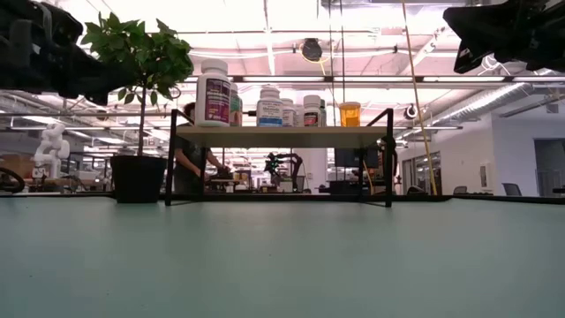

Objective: Pick and place medicine bottles onto shelf by color
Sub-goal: Return to Home Position

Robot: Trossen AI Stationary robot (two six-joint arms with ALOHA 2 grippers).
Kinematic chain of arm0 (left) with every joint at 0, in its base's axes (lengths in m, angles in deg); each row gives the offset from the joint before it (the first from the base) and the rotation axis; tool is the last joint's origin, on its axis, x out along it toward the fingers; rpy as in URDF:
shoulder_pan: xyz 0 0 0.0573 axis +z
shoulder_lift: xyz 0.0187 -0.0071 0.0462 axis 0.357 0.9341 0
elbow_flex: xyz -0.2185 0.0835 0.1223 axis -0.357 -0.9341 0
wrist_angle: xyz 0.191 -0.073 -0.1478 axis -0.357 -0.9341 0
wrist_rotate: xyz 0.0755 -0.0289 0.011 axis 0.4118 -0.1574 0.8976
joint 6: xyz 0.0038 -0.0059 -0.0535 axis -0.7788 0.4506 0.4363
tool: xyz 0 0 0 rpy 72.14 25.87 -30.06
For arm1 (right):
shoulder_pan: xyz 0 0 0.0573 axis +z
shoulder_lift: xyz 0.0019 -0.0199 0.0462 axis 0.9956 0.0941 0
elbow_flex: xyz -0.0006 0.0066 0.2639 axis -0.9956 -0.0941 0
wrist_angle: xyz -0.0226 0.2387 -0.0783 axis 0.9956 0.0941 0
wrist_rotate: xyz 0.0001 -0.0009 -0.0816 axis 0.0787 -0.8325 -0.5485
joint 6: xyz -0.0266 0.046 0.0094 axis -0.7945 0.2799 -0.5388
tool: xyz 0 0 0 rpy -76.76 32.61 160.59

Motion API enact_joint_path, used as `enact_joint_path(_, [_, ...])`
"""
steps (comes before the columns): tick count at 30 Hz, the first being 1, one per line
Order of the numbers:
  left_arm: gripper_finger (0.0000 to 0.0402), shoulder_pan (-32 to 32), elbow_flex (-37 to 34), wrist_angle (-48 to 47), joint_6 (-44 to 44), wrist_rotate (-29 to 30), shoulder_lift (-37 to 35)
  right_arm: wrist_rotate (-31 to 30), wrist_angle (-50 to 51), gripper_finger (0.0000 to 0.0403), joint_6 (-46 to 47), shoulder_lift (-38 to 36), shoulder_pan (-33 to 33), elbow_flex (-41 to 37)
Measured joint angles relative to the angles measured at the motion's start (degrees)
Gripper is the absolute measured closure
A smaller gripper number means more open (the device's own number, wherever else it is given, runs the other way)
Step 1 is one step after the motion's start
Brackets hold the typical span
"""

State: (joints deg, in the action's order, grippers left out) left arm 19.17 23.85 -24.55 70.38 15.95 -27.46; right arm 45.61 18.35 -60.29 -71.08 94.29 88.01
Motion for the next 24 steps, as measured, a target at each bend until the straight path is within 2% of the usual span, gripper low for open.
enact_joint_path(3, [0.0387,1.09,-1.19,2.78,0.09,-1.85,0.00,-0.01,-0.21,0.0403,-0.10,0.00,0.00,0.00])
enact_joint_path(13, [0.0387,2.43,-1.27,2.86,-0.12,-7.93,0.00,0.04,0.55,0.0403,-0.25,0.00,0.00,0.50])
enact_joint_path(24, [0.0387,2.43,-1.27,2.54,0.33,-8.21,0.00,-0.24,1.98,0.0403,-0.32,3.28,-0.04,0.50])
